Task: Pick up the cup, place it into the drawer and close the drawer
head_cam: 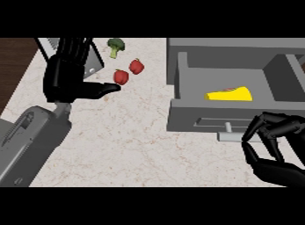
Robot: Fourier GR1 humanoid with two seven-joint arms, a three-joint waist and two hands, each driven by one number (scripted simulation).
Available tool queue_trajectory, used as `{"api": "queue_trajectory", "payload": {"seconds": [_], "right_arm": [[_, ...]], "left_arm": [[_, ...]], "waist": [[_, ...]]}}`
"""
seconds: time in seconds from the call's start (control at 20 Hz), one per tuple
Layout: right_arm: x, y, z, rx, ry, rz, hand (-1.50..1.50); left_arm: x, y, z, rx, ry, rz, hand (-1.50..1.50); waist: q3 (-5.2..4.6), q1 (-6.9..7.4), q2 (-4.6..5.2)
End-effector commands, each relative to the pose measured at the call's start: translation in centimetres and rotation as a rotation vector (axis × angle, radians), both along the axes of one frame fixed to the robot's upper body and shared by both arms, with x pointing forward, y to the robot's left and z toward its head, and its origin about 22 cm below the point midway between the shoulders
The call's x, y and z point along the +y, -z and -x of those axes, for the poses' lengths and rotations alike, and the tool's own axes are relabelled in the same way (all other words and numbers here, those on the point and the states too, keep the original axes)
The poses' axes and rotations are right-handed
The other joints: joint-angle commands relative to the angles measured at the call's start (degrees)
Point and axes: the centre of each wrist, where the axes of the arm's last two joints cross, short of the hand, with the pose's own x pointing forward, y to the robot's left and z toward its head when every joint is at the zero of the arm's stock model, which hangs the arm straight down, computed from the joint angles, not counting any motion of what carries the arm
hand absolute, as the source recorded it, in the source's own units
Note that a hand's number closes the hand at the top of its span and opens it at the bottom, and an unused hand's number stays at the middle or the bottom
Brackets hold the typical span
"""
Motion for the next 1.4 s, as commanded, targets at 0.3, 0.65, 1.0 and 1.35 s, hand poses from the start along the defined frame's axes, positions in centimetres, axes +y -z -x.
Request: {"api": "queue_trajectory", "payload": {"seconds": [0.3,0.65,1.0,1.35], "right_arm": [[1.0,3.1,-3.1,-0.094,-0.044,0.466,1.50],[5.0,9.0,-5.2,-0.087,-0.025,0.558,-1.50],[4.1,11.5,-9.7,-0.013,-0.028,0.675,-1.50],[5.0,16.2,-12.6,0.024,-0.026,0.672,-1.50]], "left_arm": [[6.5,2.1,4.2,0.025,-0.004,0.004,-1.50],[11.3,3.8,7.2,0.013,-0.001,0.020,-1.50],[12.6,4.8,7.7,0.037,-0.036,0.026,-1.50],[13.6,4.7,9.0,0.012,-0.024,0.028,-1.50]], "waist": [[0.02,0.07,0.34],[0.01,-0.36,0.35],[0.02,-0.75,0.39],[0.05,-0.40,0.47]]}}
